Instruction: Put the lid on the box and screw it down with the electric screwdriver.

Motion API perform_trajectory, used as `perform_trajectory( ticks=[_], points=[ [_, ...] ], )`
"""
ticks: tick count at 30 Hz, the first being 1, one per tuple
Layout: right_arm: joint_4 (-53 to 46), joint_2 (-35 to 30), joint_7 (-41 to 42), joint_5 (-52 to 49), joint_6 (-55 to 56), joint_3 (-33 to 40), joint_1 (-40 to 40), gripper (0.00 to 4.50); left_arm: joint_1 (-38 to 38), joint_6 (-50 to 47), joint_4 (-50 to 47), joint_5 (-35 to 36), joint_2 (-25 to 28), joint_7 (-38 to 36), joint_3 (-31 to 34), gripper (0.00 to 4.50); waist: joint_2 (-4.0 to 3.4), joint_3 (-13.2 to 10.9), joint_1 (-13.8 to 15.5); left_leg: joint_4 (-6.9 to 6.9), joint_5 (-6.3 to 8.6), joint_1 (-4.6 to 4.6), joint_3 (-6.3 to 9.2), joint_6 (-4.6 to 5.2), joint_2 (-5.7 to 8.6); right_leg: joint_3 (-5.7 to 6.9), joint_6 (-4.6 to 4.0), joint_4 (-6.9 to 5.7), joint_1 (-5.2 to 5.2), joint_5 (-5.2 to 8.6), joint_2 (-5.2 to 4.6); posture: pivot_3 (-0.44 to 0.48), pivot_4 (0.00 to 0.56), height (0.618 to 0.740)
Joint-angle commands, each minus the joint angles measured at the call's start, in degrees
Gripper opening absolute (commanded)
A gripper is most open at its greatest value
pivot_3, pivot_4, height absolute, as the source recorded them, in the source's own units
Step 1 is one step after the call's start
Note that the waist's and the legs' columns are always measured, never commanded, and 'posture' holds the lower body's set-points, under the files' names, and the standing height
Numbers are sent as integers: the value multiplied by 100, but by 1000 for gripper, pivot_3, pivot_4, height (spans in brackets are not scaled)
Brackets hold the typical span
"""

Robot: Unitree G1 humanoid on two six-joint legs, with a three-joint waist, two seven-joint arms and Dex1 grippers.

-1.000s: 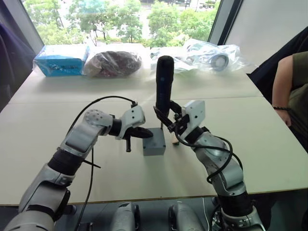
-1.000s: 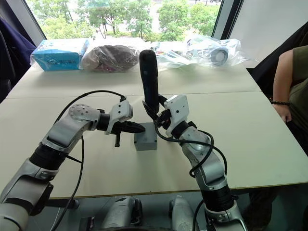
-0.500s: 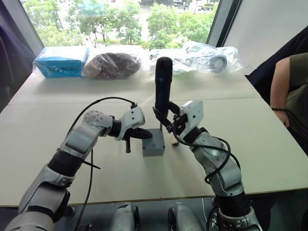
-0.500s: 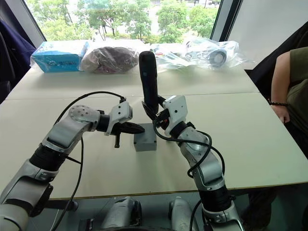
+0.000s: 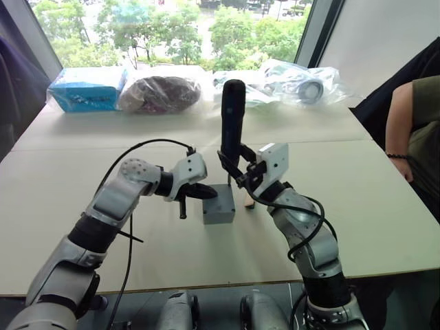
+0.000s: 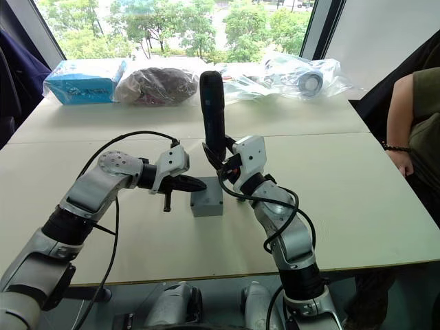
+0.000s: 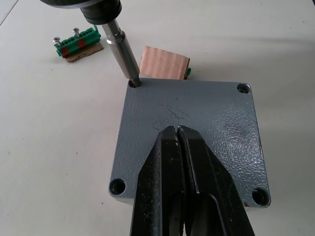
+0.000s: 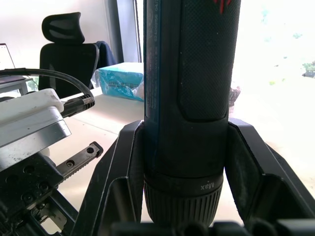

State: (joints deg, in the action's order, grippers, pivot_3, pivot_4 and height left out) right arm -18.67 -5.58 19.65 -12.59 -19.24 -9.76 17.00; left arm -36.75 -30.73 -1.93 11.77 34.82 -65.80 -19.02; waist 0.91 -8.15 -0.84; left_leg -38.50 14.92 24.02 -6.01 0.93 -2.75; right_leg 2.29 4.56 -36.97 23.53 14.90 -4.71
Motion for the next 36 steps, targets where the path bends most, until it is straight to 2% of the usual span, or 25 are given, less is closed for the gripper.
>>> perform_trajectory(
  ticks=[1,24,36],
  points=[
    [222,10,84,-15,-128,-140,-114,1706,58,-55,-55,-75,40,-2,-54,0,0,0,2,3,0,0,0,0,0,0,0,0,1,0,0,0,150,740],
    [589,-53,-64,-34,-604,-67,-505,1706,141,-88,-92,-74,30,3,-83,0,2,1,1,40,-2,-41,0,-6,1,0,-31,4,-16,18,-5,0,150,740],
    [592,-108,-58,-52,-557,-97,-553,1706,172,-83,-104,-95,46,-4,-97,0,2,13,-2,73,0,-59,2,-10,-2,3,-37,65,-22,17,-38,0,150,740]
  ],
)
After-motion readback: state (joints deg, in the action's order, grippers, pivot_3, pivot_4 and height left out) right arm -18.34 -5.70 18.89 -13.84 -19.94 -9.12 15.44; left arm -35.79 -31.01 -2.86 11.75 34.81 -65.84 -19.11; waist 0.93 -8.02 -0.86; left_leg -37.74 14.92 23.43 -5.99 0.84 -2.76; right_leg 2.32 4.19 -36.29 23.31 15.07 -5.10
